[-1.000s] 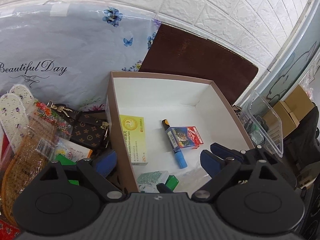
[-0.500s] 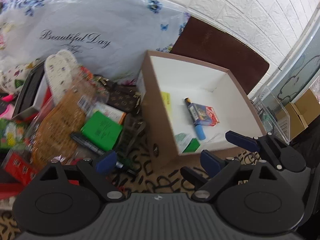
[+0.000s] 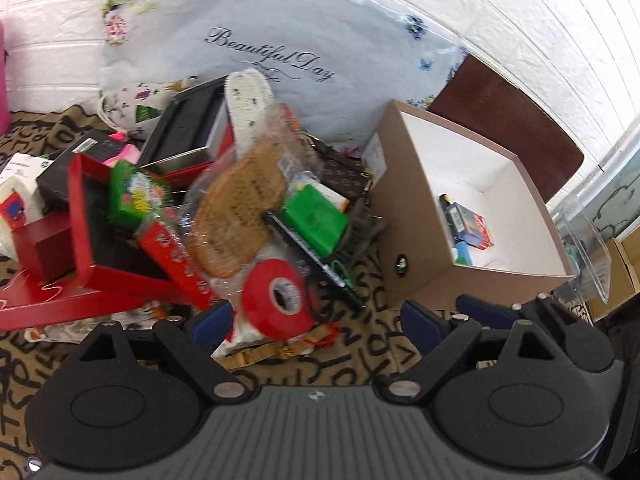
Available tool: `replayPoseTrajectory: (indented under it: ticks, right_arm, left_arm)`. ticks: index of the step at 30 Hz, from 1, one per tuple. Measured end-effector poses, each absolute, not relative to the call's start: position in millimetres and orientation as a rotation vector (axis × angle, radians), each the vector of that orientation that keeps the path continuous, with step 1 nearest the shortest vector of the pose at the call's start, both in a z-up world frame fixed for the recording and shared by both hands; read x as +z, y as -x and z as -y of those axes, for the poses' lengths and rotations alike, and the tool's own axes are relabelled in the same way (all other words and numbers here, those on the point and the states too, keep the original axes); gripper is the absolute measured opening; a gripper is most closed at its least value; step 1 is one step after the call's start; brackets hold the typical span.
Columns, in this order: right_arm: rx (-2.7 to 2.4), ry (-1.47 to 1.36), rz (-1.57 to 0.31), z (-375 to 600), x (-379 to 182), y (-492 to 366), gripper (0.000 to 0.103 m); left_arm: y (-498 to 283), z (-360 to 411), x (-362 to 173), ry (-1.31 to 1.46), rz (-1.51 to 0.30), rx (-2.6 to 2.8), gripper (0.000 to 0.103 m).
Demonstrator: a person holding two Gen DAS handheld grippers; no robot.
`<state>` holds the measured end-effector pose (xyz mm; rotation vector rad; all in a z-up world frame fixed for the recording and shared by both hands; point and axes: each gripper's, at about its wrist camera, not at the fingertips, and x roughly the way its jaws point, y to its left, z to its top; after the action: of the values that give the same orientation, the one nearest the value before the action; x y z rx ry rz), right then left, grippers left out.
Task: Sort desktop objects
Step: 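Withdraw the left gripper and reach toward the red tape roll, then lower the left gripper onto the red tape roll and grasp it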
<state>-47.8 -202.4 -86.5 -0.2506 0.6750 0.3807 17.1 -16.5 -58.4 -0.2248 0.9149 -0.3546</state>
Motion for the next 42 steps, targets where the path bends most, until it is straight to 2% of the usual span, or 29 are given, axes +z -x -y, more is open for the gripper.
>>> replayPoseTrajectory:
  ticks: [2,5,7,9,16,19,24,26,32,37,39,42]
  right_arm:
    - [0.402,0.242,-0.689,188,-91,46,0.085]
    - [0.419,0.238,-0.717,182,-98,47,0.078]
    - [0.421,0.244,-0.729,168,-102,37,0.074]
    - [0.419,0.250,-0.736,163,-105,30,0.069]
    - [0.413,0.248,-0.773,167,-117,8,0.050]
    - [0.406,0.247,-0.794,167,-124,-1,0.041]
    - [0.399,0.246,-0.822,166,-133,-20,0.038]
    - [0.403,0.246,-0.832,167,-136,-25,0.037]
    - [0.422,0.248,-0.858,163,-145,-38,0.034]
    - [0.433,0.244,-0.868,162,-149,-43,0.033]
    - [0.433,0.240,-0.873,162,-151,-45,0.032]
    - [0.441,0.232,-0.877,164,-150,-46,0.032]
  left_arm:
    - [-18,12,-61,0.223,-0.919,-0.357,0.093]
    - [-21,7,-69,0.227,-0.936,-0.355,0.091]
    - [-24,7,-74,0.238,-0.944,-0.350,0.086]
    - [-28,8,-77,0.246,-0.950,-0.364,0.076]
    - [-48,23,-86,0.202,-0.958,-0.414,0.064]
    - [-61,27,-93,0.181,-0.982,-0.398,0.054]
    - [-77,30,-107,0.161,-1.019,-0.372,0.031]
    - [-81,30,-109,0.155,-1.018,-0.382,0.028]
    - [-84,34,-107,0.126,-1.024,-0.385,0.029]
    - [-85,27,-111,0.147,-1.013,-0.385,0.035]
    - [-90,31,-111,0.142,-1.021,-0.406,0.047]
    - [-93,36,-109,0.127,-1.033,-0.432,0.059]
